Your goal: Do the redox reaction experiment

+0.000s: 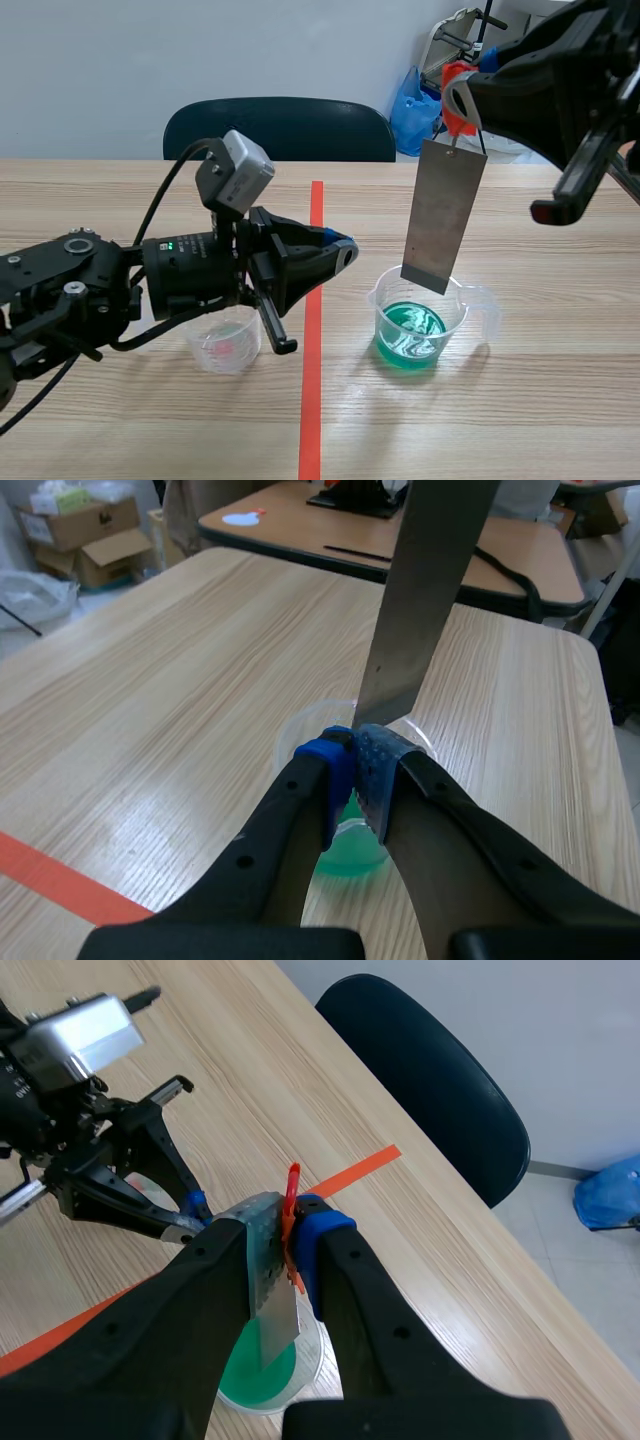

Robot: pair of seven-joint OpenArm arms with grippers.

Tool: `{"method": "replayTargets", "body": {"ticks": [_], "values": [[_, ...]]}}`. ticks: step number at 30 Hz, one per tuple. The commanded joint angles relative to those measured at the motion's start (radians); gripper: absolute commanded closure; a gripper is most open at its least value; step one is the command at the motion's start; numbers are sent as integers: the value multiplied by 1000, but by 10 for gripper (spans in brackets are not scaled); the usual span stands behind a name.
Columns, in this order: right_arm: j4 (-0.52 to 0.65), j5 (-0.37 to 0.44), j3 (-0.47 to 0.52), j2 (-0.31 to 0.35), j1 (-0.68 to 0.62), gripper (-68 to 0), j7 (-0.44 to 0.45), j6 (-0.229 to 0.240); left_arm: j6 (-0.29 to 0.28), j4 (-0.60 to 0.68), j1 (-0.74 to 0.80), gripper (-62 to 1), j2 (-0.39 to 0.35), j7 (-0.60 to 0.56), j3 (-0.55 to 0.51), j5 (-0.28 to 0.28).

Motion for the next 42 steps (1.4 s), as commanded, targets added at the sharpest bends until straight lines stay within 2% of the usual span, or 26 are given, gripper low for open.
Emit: {"method": "replayTargets", "body": {"ticks": [1, 8, 34, 38, 42], "values": [[16, 8, 13, 5, 12, -6, 8, -7, -5, -16, -14, -29, 16, -14, 6, -10], [16, 8, 13, 5, 12, -6, 8, -6, -7, -69, -27, -29, 57, -14, 7, -10], [16, 8, 13, 5, 12, -6, 8, -6, -10, -69, -30, -29, 50, -18, 7, -17], [16, 8, 13, 5, 12, -6, 8, -6, -10, -66, -21, -29, -5, -49, 4, -18], [16, 8, 13, 5, 12, -6, 8, -6, -17, -6, 33, -29, -128, -119, -41, -100]]}}
